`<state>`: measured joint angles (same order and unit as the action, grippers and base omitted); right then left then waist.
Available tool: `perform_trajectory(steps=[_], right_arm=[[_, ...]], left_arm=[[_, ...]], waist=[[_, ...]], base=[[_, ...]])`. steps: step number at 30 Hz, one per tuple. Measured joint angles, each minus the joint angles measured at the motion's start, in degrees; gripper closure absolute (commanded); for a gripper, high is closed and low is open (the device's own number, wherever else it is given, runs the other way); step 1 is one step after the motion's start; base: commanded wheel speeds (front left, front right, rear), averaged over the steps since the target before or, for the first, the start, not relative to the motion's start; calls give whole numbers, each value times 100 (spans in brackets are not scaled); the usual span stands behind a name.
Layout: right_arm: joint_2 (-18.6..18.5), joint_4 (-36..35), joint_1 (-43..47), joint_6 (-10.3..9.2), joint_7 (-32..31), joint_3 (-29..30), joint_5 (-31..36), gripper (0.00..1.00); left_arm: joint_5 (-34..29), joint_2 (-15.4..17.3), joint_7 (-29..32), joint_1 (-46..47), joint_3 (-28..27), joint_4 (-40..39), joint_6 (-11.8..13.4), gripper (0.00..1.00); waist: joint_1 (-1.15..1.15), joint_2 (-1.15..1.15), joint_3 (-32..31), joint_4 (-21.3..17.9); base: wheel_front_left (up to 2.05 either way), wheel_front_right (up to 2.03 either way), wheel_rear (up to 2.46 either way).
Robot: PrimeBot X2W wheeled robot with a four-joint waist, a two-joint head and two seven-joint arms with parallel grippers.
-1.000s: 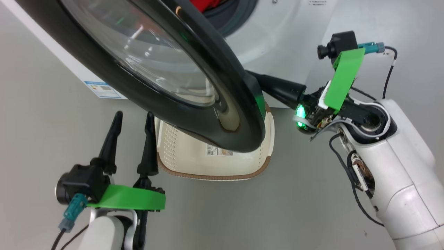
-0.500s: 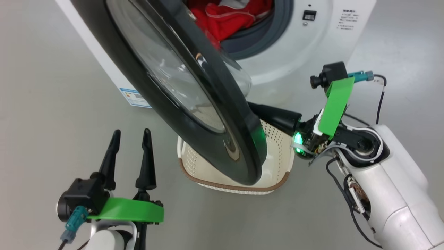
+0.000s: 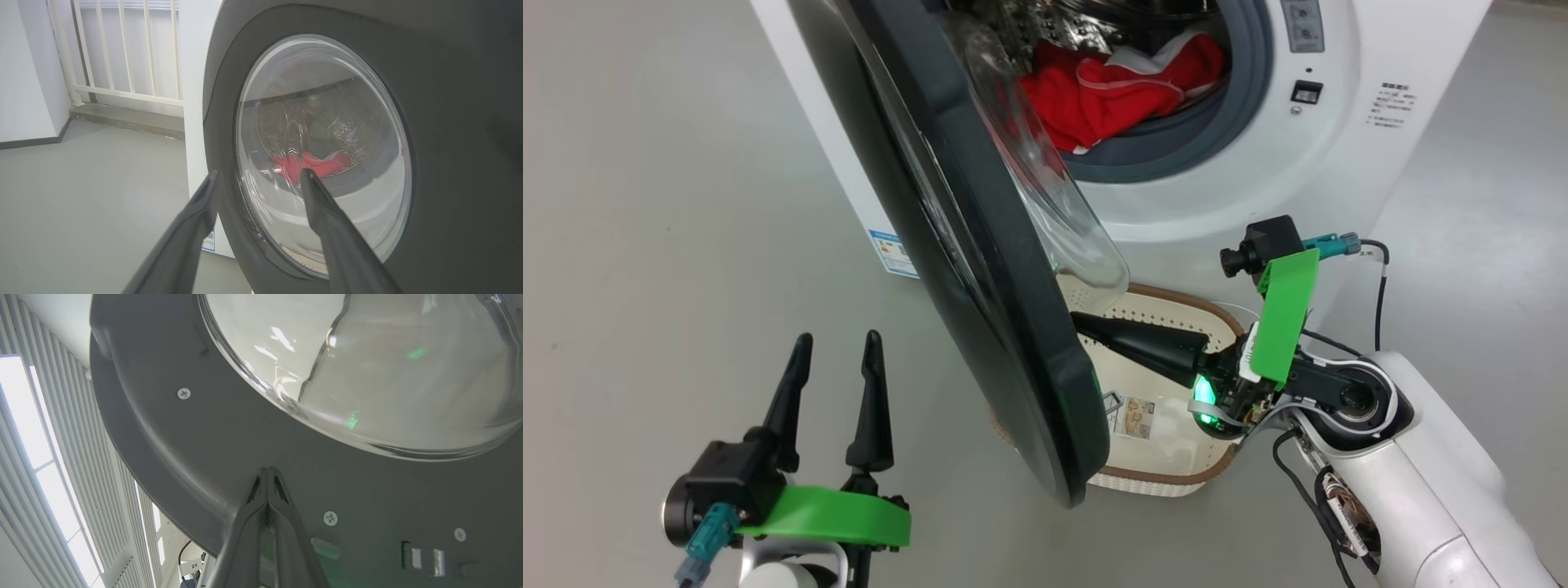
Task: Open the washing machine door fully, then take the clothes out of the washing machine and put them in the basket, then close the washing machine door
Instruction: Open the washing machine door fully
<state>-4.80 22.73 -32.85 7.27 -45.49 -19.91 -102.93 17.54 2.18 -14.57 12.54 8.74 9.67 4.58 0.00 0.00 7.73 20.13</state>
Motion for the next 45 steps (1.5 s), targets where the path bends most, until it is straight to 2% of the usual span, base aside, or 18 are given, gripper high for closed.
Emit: perform_trajectory(steps=[30,45], right_arm=[[29,54,240,0,10,-609,-97,100],[40,101,240,0,93,-846,-146,100]], left_arm=[[9,4,0,-285,0,102,43,0],[8,7,1,-329,2,143,42,0]], waist=[[0,0,-412,839],[0,0,-500,948]], base=[[0,0,0],[0,0,0]])
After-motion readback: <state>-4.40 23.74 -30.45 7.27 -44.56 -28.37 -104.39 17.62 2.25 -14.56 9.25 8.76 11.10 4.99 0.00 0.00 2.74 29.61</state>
